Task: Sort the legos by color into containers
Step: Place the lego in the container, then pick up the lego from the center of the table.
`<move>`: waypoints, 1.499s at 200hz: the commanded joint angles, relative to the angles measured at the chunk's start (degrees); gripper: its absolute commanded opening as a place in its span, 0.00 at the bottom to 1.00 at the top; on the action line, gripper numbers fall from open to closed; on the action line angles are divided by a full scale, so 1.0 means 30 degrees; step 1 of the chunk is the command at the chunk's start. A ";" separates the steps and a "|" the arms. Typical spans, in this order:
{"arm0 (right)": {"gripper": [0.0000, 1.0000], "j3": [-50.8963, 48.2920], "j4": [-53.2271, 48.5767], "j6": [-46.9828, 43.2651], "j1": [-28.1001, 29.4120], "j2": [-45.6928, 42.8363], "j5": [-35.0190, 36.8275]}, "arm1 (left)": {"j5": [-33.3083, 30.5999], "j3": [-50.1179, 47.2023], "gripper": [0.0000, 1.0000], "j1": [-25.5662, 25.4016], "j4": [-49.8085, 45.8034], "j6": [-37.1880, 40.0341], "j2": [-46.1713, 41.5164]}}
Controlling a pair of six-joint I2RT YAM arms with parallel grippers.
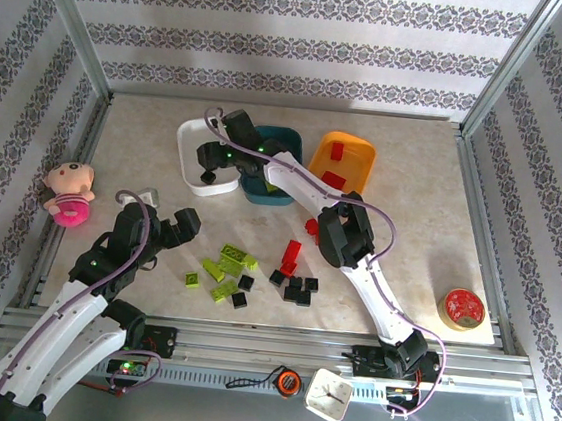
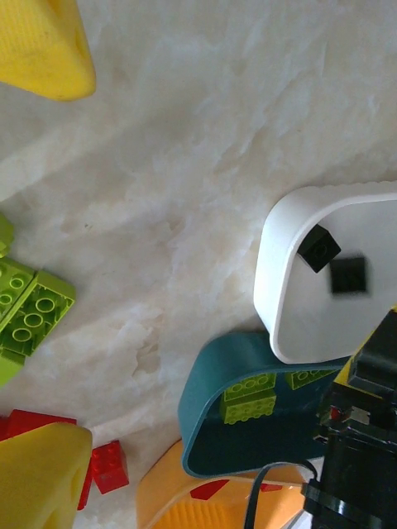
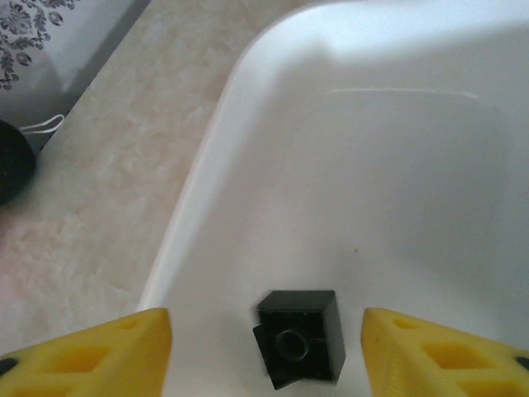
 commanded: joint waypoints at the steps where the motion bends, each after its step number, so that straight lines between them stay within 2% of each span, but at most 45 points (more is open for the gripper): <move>1: 0.66 0.0797 -0.0314 0.0347 0.0038 -0.0507 -0.0271 | 0.0128 -0.0277 1.00 0.0257 -0.0608 -0.0291 -0.0084; 40: 0.67 -0.3607 0.1052 0.0111 -0.0109 -0.4080 -0.0249 | 0.0045 -0.0021 1.00 0.0248 -0.0592 -0.0060 0.0251; 84: 0.68 -1.2535 0.2673 -0.0034 -0.0091 -1.0238 -0.0314 | 0.0380 -0.0071 1.00 0.0253 0.0461 -0.0178 0.0990; 115: 0.68 -1.8254 0.1540 -0.0262 -0.0107 -1.4441 0.0794 | 0.0726 -0.0313 1.00 0.0289 0.1369 -0.0396 0.1584; 150: 0.68 -2.2944 -0.0795 0.0341 -0.0085 -1.8129 0.2611 | 0.1147 -0.0684 1.00 0.0346 0.2172 -0.0603 0.2111; 209: 0.69 -2.6615 -0.3252 0.2405 0.0117 -2.0943 0.4947 | 0.1337 -0.1342 1.00 0.0384 0.3036 -0.0826 0.2317; 238: 0.72 -2.7514 -0.3249 0.3161 -0.0976 -2.1576 0.6486 | 0.1422 -0.1575 1.00 0.0393 0.3292 -0.0849 0.2482; 270: 0.74 -2.7764 -0.2770 0.2799 -0.2127 -2.0703 0.6419 | 0.1547 -0.1660 1.00 0.0401 0.3303 -0.0833 0.2632; 300: 0.78 -2.7567 -0.2652 0.1910 -0.2446 -1.9169 0.6895 | 0.1403 -0.1721 1.00 0.0384 0.3041 -0.0722 0.2472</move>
